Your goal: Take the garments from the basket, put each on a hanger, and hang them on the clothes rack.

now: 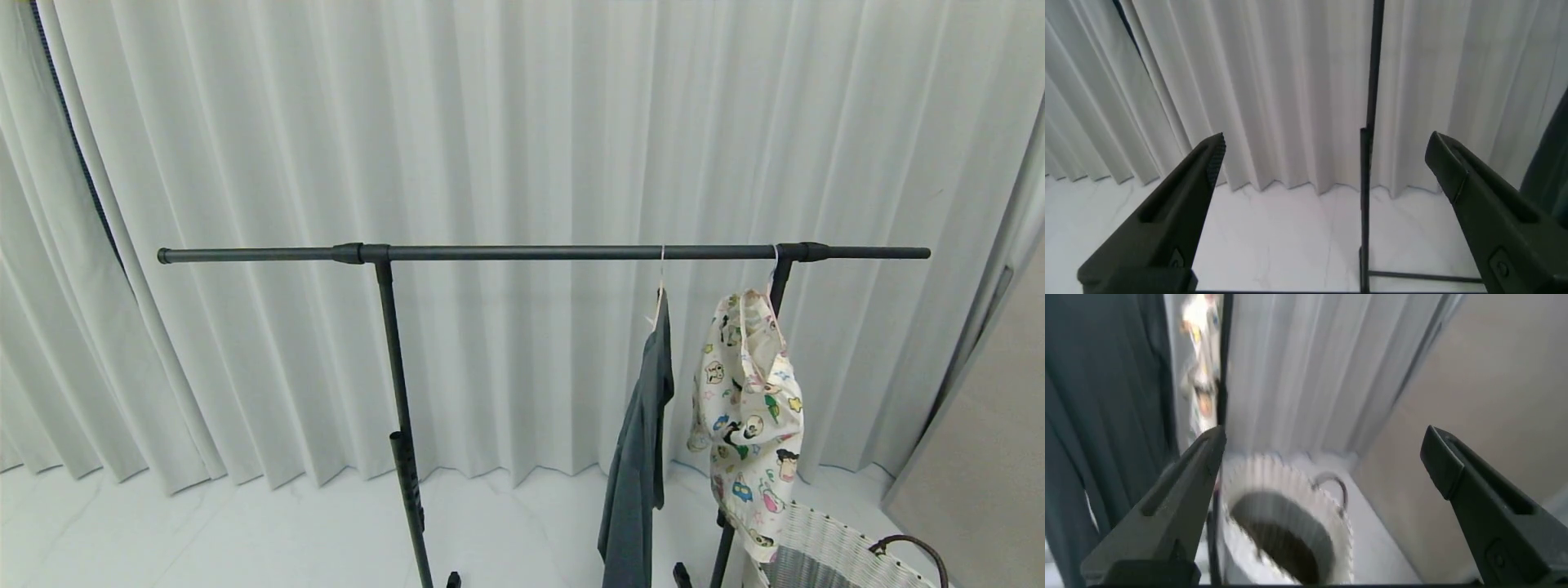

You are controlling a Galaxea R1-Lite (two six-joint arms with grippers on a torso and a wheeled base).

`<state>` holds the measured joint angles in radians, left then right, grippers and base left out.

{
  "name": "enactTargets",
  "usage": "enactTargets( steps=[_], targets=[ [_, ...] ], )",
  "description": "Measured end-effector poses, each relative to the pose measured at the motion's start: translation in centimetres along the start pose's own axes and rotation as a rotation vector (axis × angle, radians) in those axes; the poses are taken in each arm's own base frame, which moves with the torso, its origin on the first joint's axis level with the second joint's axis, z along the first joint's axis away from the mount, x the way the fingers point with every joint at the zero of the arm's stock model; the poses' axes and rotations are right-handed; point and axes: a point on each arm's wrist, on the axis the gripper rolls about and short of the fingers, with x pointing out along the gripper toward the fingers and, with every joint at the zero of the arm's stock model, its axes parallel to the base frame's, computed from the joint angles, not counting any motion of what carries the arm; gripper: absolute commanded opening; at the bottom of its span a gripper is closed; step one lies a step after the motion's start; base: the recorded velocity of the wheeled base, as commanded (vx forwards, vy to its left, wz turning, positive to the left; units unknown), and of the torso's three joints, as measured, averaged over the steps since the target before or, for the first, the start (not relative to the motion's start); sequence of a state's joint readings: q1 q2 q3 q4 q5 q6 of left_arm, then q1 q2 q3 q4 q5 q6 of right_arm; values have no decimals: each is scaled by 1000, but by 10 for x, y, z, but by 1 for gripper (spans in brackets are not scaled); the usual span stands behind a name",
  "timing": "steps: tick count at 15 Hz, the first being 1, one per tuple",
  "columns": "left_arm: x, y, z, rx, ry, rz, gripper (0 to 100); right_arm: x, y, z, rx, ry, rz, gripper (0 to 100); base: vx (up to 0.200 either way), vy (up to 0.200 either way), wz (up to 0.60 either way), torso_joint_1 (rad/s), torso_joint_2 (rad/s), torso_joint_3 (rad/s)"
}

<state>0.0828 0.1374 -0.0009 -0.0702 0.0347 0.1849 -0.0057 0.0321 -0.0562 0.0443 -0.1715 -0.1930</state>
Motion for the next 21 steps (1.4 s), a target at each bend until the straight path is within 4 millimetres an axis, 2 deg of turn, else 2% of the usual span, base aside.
enactTargets(
  steps=[3, 6, 8, 9, 10, 12, 13, 17, 19, 21],
  targets=[
    [-3, 0, -1, -17, -30, 19, 100, 0, 0, -2, 8, -43, -8, 100, 0, 0, 0, 0, 0, 0],
    [-4, 1, 5, 0, -100, 38, 100, 0, -1, 7, 2, -191, -21, 100, 0, 0, 0, 0, 0, 0],
    [-5, 1, 7, -33, -124, 26, 100, 0, 0, 5, -8, -182, 16, 100, 0, 0, 0, 0, 0, 0],
    [-4, 0, 4, -62, -101, -30, 100, 1, 3, 1, -18, -158, 93, 100, 0, 0, 0, 0, 0, 0],
    [-4, -3, 0, -97, -74, -116, 100, 1, 4, -1, -18, -142, 148, 100, 0, 0, 0, 0, 0, 0],
    [-5, -7, -2, -171, -61, -306, 100, 1, 4, -3, 28, -124, 151, 100, 0, 0, 0, 0, 0, 0],
    [-5, -8, -2, -184, -54, -324, 100, 2, 4, -3, 40, -116, 112, 100, 0, 0, 0, 0, 0, 0],
    [-4, -2, -3, -216, -31, -85, 100, 2, 2, -4, 103, -96, 38, 100, 0, 0, 0, 0, 0, 0],
    [-4, -3, -3, -214, -32, -95, 100, 2, 2, -4, 100, -96, 38, 100, 0, 0, 0, 0, 0, 0],
    [-4, -6, -2, -211, -41, -281, 100, 2, 2, -4, 97, -96, 39, 100, 0, 0, 0, 0, 0, 0]
  ],
)
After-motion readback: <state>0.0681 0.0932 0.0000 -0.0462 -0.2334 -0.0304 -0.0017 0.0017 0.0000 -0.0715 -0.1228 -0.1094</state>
